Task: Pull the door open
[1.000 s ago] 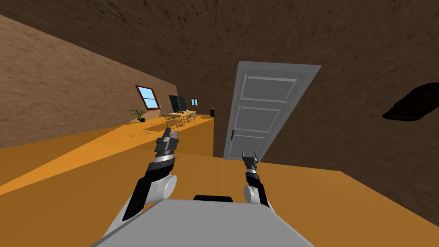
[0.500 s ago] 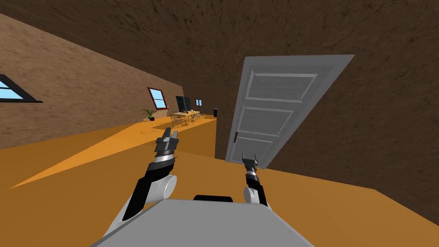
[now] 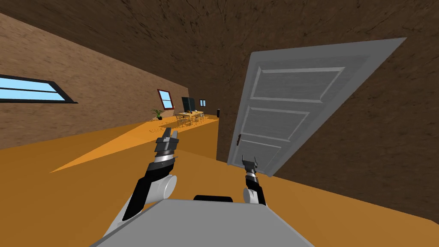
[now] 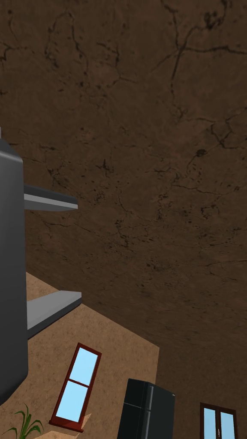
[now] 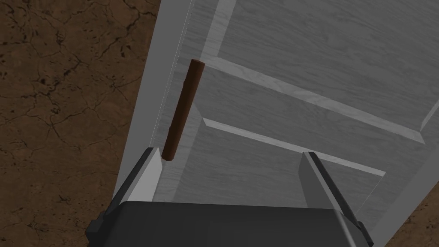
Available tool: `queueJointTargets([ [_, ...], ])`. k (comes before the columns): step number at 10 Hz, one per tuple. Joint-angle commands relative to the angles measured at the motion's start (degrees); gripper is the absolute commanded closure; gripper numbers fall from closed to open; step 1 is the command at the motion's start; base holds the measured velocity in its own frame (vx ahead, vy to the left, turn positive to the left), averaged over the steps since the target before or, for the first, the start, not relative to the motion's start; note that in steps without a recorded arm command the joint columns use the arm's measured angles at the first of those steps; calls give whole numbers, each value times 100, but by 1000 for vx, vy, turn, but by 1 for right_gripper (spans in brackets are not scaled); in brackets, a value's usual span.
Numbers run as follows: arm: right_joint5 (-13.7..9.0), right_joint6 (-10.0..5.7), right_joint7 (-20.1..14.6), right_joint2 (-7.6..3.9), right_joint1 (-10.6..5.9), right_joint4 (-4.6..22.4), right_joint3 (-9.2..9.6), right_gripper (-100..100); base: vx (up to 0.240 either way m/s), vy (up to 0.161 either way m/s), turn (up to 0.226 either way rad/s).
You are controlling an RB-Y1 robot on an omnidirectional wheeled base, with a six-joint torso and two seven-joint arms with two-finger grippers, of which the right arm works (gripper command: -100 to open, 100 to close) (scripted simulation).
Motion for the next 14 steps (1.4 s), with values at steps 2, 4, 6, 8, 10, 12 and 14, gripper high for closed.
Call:
queueJointTargets([
  [2,-154,-100,-290,-24,-85,318,27,-100,102,-49,139],
  [4,-260,-160,-478,-37,-139,527,45,-100,82,-44,130],
  [6,-418,-249,-759,-56,-221,841,72,-100,109,-70,197],
  [8,-558,-329,-1007,-72,-294,1118,96,-100,94,-71,140],
  [10,-648,-380,-1168,-83,-341,1298,111,-100,79,-75,117],
  [12,-731,-427,-1315,-92,-383,1462,125,-100,74,-46,99],
  [14,-839,-488,-1507,-104,-439,1677,144,-100,61,-51,122],
])
